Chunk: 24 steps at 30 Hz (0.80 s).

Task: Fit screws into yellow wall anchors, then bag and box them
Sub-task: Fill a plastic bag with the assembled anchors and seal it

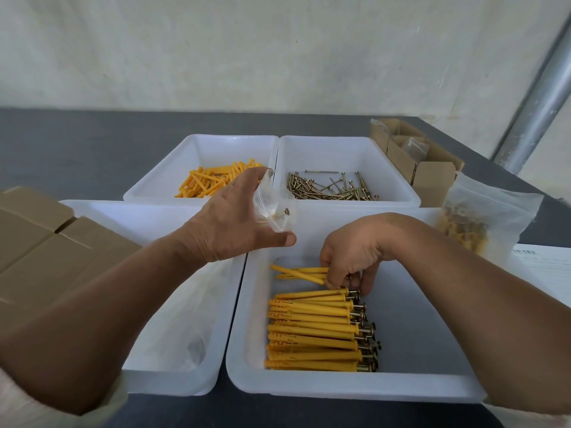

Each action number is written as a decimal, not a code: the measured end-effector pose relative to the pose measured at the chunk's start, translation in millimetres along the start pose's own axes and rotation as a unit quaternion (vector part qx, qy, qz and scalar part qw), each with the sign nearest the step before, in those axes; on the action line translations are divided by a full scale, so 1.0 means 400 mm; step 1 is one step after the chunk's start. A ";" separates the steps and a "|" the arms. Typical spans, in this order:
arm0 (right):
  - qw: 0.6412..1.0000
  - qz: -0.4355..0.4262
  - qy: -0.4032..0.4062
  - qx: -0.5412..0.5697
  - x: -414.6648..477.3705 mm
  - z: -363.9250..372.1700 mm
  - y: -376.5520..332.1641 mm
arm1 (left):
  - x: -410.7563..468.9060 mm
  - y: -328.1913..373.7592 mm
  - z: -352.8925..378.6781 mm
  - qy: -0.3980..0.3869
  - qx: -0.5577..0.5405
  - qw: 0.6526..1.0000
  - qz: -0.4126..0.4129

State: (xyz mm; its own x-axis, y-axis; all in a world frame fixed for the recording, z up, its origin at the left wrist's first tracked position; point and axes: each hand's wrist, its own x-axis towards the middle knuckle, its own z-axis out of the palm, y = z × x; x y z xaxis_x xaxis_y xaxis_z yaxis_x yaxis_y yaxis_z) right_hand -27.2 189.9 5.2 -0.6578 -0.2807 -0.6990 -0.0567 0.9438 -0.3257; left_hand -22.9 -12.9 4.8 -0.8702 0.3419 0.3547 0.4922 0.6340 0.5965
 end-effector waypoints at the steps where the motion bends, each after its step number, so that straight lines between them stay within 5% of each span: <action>1: 1.000 -0.001 0.005 -0.004 0.001 0.000 -0.001 | 0.000 0.000 0.000 0.001 0.003 1.000 -0.001; 18: 0.964 -0.101 0.243 0.030 -0.028 -0.029 -0.017 | -0.001 0.006 -0.003 0.009 0.001 1.000 -0.007; 21: 0.940 -0.101 0.325 -0.004 -0.046 -0.047 -0.023 | -0.003 0.005 -0.004 0.008 0.000 1.000 -0.008; 24: 0.896 -0.104 0.425 0.078 -0.070 -0.073 -0.014 | -0.001 0.004 -0.002 0.010 0.006 1.000 -0.013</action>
State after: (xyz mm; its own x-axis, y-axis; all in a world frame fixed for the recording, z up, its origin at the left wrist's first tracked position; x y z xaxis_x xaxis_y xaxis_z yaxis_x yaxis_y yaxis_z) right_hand -30.3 197.6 45.2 -0.9833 -0.1507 0.1017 -0.1817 0.8324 -0.5235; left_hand -21.6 -12.6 6.3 -0.8819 0.3120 0.3535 0.4695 0.6501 0.5975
